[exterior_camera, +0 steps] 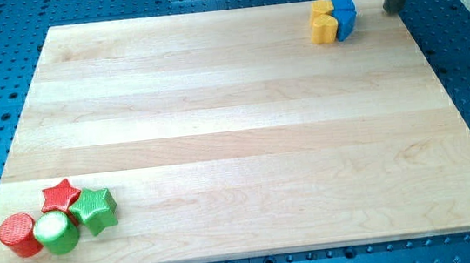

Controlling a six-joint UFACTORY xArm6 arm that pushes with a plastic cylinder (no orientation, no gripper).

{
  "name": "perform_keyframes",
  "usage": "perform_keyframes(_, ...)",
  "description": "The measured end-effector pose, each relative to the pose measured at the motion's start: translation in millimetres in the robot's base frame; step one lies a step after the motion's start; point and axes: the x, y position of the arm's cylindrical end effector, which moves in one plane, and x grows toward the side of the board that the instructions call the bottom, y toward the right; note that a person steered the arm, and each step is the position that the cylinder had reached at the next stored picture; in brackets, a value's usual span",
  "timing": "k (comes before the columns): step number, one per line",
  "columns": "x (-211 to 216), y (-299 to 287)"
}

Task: Separate the yellow and blue blocks

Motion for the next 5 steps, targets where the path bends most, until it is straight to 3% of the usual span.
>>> perform_keyframes(2, -13.5, -59.9)
perform_keyframes(3, 0.9, -98.6)
perform_keyframes(4, 26.6, -101.4)
perform_keyframes(5, 24.8, -104.4)
